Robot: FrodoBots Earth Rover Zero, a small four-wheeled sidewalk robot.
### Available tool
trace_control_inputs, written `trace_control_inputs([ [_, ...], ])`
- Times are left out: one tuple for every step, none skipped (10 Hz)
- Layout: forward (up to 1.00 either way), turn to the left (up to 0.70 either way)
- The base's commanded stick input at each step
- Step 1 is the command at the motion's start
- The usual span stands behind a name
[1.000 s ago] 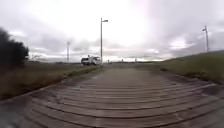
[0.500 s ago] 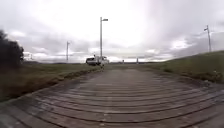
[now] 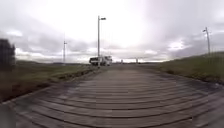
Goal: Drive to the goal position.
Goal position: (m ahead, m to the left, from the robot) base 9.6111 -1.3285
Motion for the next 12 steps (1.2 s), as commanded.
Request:
trace_control_inputs([
  [1.00,0.00],
  [1.00,0.00],
  [1.00,0.00],
  [1.00,0.00],
  [1.00,0.00],
  [1.00,0.00],
  [1.00,0.00],
  [1.00,0.00],
  [1.00,0.00],
  [1.00,0.00],
  [1.00,0.00],
  [1.00,0.00],
])
